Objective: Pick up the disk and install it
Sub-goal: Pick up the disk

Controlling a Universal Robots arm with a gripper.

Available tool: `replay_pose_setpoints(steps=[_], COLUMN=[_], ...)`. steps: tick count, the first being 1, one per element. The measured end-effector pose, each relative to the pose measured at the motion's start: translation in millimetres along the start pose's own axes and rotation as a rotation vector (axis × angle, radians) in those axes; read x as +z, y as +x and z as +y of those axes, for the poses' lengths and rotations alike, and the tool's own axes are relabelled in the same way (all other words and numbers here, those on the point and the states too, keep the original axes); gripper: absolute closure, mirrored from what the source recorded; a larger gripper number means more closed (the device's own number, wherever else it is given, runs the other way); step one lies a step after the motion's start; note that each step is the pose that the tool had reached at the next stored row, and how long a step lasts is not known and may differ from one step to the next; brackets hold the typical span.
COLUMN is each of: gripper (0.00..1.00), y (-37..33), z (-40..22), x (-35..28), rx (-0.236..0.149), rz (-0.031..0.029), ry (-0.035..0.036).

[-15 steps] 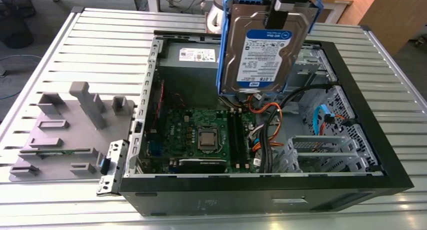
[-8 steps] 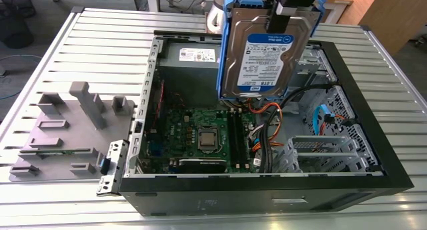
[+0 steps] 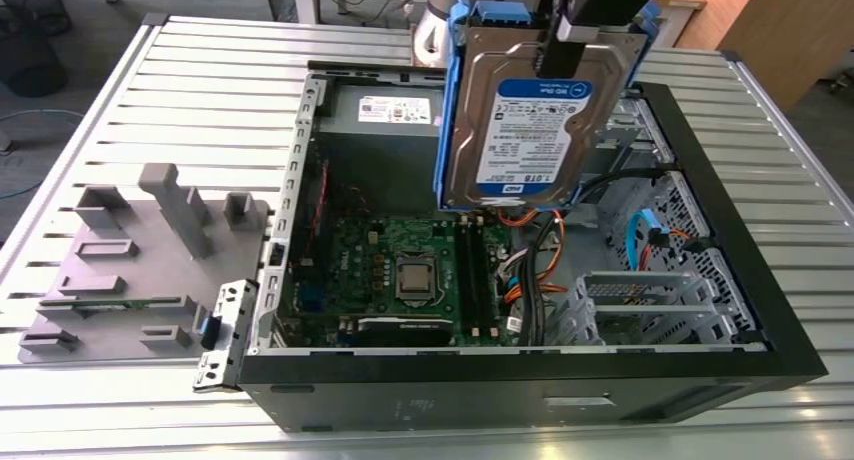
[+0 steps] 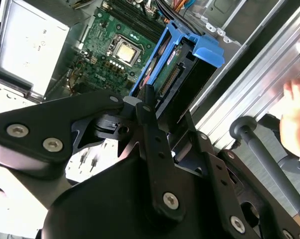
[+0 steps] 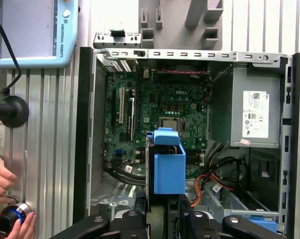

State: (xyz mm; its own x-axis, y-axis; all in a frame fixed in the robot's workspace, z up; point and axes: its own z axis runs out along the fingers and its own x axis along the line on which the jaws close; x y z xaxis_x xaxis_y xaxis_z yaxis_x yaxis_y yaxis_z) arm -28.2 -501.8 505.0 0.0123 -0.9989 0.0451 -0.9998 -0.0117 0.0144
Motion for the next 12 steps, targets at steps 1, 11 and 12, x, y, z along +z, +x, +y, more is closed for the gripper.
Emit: replay_pose_setpoints(steps=[1,11,12], gripper=[0.65,0.65,0.65], y=[1.6,15.0,15.3], z=[0.0,0.2,0.2], x=[0.1,0.8,0.8], rx=[0.000,0.000,0.000], rz=[0.0009,0.0106,0.0106], ry=[0.0000,-0.0001,-0.0001])
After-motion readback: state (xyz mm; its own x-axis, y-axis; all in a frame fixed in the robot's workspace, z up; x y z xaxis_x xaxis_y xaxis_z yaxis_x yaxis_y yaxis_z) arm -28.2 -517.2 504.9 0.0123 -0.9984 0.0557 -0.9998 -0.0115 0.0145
